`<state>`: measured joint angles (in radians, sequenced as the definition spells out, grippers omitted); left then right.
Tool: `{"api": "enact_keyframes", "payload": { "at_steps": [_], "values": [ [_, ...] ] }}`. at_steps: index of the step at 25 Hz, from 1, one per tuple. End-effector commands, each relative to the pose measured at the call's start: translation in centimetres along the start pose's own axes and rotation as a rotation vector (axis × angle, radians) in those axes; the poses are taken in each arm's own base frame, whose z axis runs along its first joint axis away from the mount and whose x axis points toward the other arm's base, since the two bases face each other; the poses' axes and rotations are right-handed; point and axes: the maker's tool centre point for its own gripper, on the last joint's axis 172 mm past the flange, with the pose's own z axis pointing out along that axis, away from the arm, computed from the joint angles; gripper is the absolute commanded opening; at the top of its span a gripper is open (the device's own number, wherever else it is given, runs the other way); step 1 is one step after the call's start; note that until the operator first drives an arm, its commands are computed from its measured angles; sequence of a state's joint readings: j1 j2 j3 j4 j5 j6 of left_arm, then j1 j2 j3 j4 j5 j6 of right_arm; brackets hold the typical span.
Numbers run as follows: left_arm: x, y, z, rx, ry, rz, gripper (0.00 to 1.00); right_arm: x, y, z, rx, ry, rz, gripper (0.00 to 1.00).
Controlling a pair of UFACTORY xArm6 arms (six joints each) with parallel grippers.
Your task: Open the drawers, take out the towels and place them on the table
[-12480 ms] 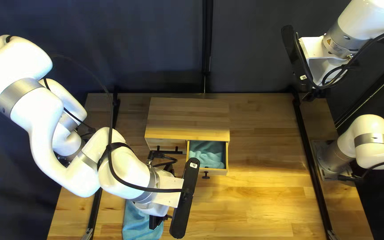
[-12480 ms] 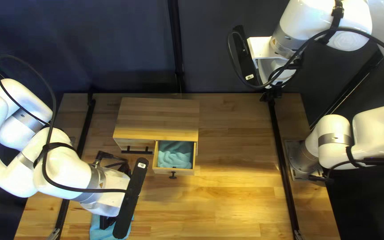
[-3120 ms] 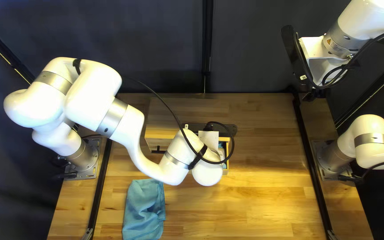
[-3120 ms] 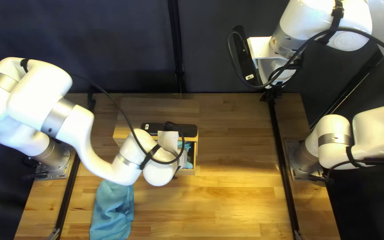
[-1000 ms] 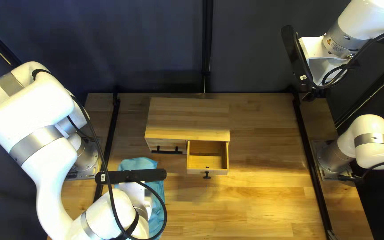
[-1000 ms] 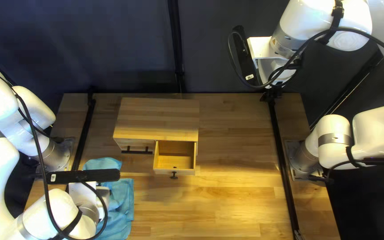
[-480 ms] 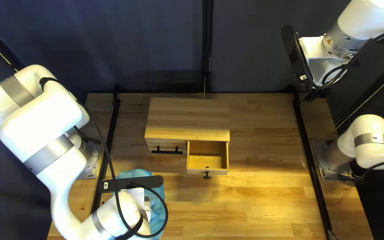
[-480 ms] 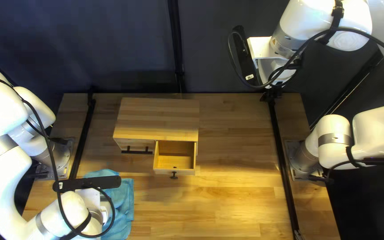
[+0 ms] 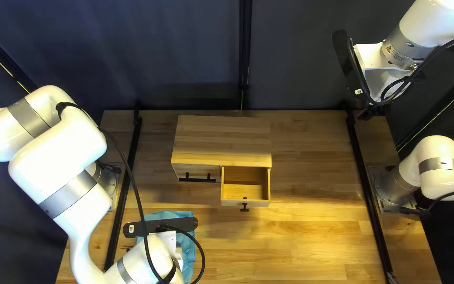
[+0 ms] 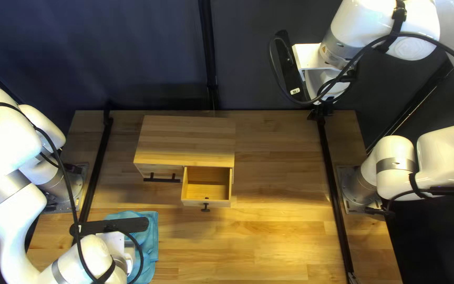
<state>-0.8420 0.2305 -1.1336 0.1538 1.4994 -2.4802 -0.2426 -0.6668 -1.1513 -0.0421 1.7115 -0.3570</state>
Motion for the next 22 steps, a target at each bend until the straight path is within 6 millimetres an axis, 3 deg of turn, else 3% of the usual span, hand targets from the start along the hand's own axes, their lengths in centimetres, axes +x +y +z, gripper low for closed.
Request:
{"api": "enact_keyframes", "payload": {
  "at_steps": [1,10,11,13,14,15,19,22],
  "values": [
    [-0.4,0.9,0.3,-0.017,-0.009,0.006,0.0,0.0,0.0,0.0,0.0,0.0,0.0,1.0],
    [-1.1,2.2,1.5,-0.03,-0.024,0.017,0.0,0.0,0.0,0.0,0.0,0.0,0.0,1.0],
    [-1.3,2.4,1.7,-0.033,-0.027,0.018,0.28,0.0,0.0,0.0,0.0,0.0,0.0,1.0],
    [-1.6,2.7,2.1,-0.035,-0.035,0.02,0.32,0.0,0.0,0.0,0.0,0.0,0.0,1.0],
    [-1.7,2.7,2.3,-0.035,-0.039,0.021,0.83,0.0,0.0,0.0,0.0,0.0,0.0,1.0],
    [-1.8,2.8,2.7,-0.035,-0.046,0.026,1.0,0.0,0.0,0.0,0.0,0.0,0.0,1.0],
    [-1.7,2.5,2.2,-0.044,-0.055,0.034,1.0,0.0,0.0,0.0,0.0,0.0,0.0,1.0],
    [-1.2,1.9,0.5,-0.07,-0.05,0.055,1.0,0.0,0.0,0.0,0.0,0.0,0.0,1.0]
  ]
}}
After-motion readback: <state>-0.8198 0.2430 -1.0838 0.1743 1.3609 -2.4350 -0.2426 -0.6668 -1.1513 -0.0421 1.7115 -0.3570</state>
